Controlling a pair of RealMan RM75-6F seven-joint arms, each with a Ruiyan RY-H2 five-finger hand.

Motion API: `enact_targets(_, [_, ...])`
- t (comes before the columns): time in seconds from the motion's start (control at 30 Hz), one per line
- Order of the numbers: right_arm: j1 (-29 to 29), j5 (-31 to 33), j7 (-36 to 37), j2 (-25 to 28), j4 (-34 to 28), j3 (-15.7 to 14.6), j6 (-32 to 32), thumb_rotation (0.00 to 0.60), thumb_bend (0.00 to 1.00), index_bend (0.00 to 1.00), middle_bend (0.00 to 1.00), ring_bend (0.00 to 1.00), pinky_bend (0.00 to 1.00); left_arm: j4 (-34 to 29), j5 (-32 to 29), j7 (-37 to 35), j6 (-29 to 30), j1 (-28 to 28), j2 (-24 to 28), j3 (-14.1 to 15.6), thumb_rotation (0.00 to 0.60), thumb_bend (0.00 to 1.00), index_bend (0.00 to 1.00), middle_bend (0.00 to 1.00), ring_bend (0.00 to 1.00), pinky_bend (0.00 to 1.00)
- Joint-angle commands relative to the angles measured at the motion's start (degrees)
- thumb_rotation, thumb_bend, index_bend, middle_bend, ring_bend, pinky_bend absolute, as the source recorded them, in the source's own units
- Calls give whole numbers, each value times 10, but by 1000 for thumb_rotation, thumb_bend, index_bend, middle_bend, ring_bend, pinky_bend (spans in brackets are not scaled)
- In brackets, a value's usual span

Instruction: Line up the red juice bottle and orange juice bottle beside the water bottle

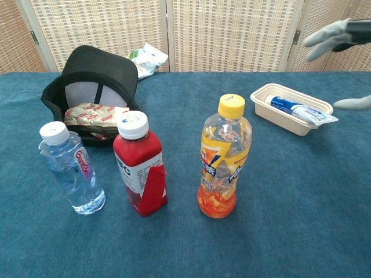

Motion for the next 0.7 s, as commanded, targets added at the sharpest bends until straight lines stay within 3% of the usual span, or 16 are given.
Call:
enact_targets(0.03, [-89, 38, -124, 39, -51, -11, 85, 600, 205, 202, 246, 80, 137, -7, -6, 12, -12, -5, -2, -1, 600, 178, 55, 36, 122, 88])
enact_targets(0.17, [-127, 42, -156, 40, -55, -18, 108, 600, 206, 202, 247, 80, 137, -16, -19, 30, -28, -10, -5, -3, 600, 178, 55, 36, 129, 88])
enact_targets(0.4, [-169, 33, -148, 22, -38, -25, 121, 600, 231, 202, 249, 80, 137, -15, -25, 55, -32, -11, -20, -2, 600, 178, 55, 36, 129, 88])
enact_targets(0.7, [-185, 23, -128, 27, -32, -15, 104, 600, 231, 202, 248, 80, 137, -18, -46, 69, -32, -3, -24, -3, 600, 178, 55, 36, 129, 88])
